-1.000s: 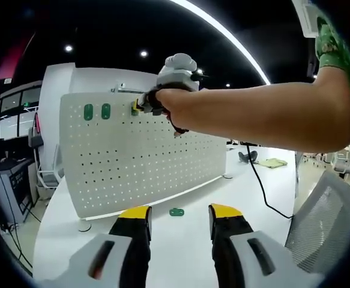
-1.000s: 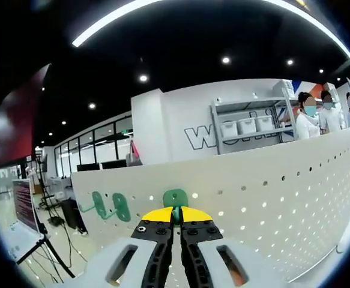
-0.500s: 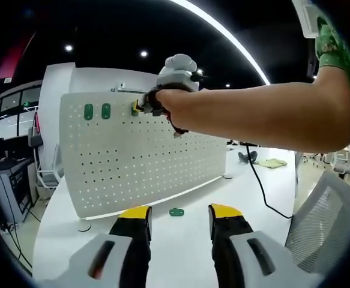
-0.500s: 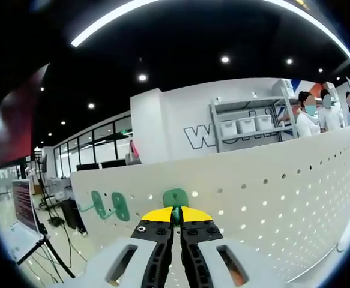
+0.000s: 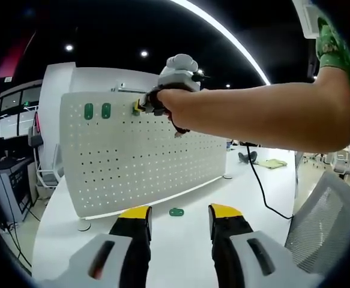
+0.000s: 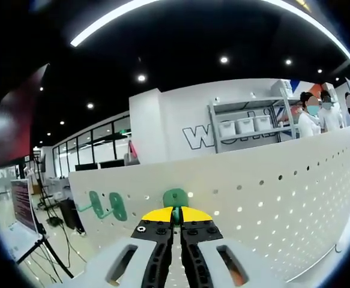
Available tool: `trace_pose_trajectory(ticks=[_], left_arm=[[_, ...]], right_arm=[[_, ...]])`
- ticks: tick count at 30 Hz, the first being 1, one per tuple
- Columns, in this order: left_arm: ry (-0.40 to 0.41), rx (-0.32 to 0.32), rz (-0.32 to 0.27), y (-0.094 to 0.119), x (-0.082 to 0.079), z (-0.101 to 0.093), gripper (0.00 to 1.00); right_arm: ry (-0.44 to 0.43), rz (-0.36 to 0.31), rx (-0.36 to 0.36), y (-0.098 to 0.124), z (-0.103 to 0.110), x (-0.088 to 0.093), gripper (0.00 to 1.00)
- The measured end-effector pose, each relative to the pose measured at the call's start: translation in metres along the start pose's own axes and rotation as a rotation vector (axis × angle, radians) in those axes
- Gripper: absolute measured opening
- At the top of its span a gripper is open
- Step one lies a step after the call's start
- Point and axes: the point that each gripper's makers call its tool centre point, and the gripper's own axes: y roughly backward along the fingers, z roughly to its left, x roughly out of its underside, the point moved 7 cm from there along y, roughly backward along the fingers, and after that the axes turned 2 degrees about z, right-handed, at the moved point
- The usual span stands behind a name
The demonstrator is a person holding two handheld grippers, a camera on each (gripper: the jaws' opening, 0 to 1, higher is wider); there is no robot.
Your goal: Insert the hook assembly into the mounting plate slot until the hook locks in place.
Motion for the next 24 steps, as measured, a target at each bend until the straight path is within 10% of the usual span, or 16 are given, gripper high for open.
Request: trace_pose_trajectory(ticks=[24], left_arm=[[0.011, 0.006, 0.002, -0.002, 0.002, 0.001, 0.39]], right_arm=[[0.012, 0.0, 0.045, 0.0, -0.011, -0.002, 0.02]])
